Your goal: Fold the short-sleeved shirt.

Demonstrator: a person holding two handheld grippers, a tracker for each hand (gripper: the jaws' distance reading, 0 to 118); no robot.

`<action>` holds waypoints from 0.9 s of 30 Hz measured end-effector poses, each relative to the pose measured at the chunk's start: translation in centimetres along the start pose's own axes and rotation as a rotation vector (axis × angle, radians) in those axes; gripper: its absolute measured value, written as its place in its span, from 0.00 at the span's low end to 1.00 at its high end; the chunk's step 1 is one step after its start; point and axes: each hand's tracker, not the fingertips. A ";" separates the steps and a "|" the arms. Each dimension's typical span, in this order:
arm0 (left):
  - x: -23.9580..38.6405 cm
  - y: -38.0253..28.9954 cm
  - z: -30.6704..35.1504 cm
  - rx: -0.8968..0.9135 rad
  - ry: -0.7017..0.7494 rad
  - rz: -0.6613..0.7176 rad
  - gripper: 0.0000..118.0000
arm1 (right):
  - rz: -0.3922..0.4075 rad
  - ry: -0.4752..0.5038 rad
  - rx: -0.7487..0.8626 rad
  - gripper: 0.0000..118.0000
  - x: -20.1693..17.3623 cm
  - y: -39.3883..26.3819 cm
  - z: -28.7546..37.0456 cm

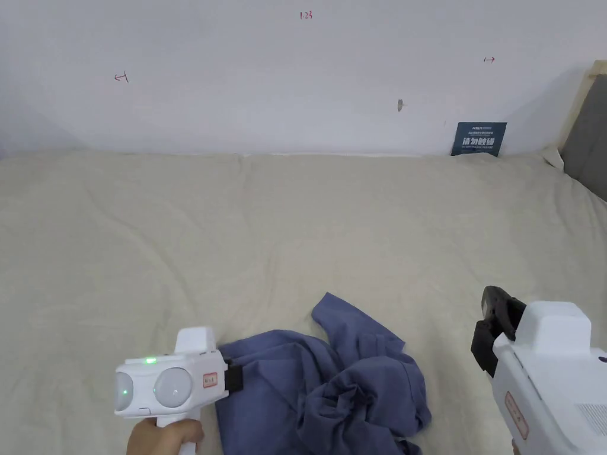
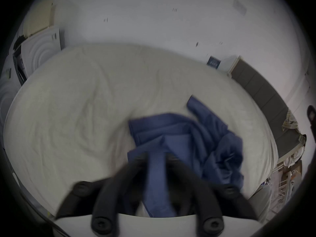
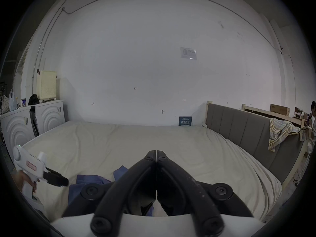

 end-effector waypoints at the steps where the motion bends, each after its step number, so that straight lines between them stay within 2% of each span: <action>1: 0.0 -0.5 -1.0 -0.017 0.014 0.013 0.70 | 0.003 0.000 -0.008 0.01 0.1 -0.2 -0.3; 2: -0.1 -0.7 -2.1 -0.062 0.030 0.012 0.86 | 0.005 -0.001 -0.015 0.01 0.1 -0.4 -0.5; 3: -0.1 -0.9 -2.9 -0.077 0.050 0.024 0.93 | 0.006 -0.001 -0.022 0.01 0.2 -0.6 -0.7; 7: -0.3 -1.5 -5.3 -0.095 0.109 0.062 0.90 | 0.007 -0.005 -0.055 0.01 0.6 -1.5 -1.8; 9: -0.3 -1.9 -6.3 -0.108 0.115 0.066 0.69 | 0.003 -0.005 -0.074 0.01 0.9 -2.0 -2.3; 10: -0.2 -2.0 -6.7 -0.114 0.121 0.064 0.65 | 0.003 -0.007 -0.081 0.01 0.9 -2.1 -2.4; 11: 0.2 -2.3 -7.1 -0.118 0.182 0.035 0.64 | 0.004 -0.010 -0.089 0.01 1.0 -2.4 -2.8; 14: 1.6 -3.2 -6.8 -0.069 0.196 -0.062 0.60 | 0.007 -0.010 -0.120 0.01 1.1 -3.0 -3.5; 15: 1.9 -3.3 -6.7 -0.060 0.176 -0.087 0.52 | 0.006 -0.008 -0.135 0.01 1.2 -3.3 -3.9; 18: 2.7 -3.4 -6.3 -0.060 0.115 -0.126 0.13 | -0.005 0.001 -0.232 0.03 1.3 -4.2 -5.5; 19: 2.9 -3.4 -6.2 -0.045 0.153 -0.136 0.03 | -0.011 0.007 -0.275 0.10 1.4 -4.7 -6.3; 20: 2.7 -3.4 -5.8 -0.035 0.143 -0.139 0.03 | -0.021 0.020 -0.316 0.21 1.5 -5.2 -7.0; 21: 2.5 -3.4 -5.4 -0.021 0.123 -0.123 0.03 | -0.038 0.027 -0.342 0.36 1.5 -5.8 -7.8; 22: 2.2 -3.3 -4.8 0.002 0.088 -0.091 0.02 | -0.045 0.036 -0.394 0.56 1.5 -6.3 -8.7; 23: 1.8 -3.1 -4.2 0.009 0.048 -0.061 0.02 | -0.059 0.059 -0.437 0.66 1.5 -7.0 -9.8; 25: 1.5 -2.7 -2.8 0.019 0.028 -0.055 0.02 | -0.071 0.080 -0.507 0.85 1.3 -8.4 -12.0; 27: 1.4 -2.6 -1.9 0.043 -0.003 -0.050 0.02 | -0.083 0.092 -0.575 0.88 1.0 -9.9 -14.1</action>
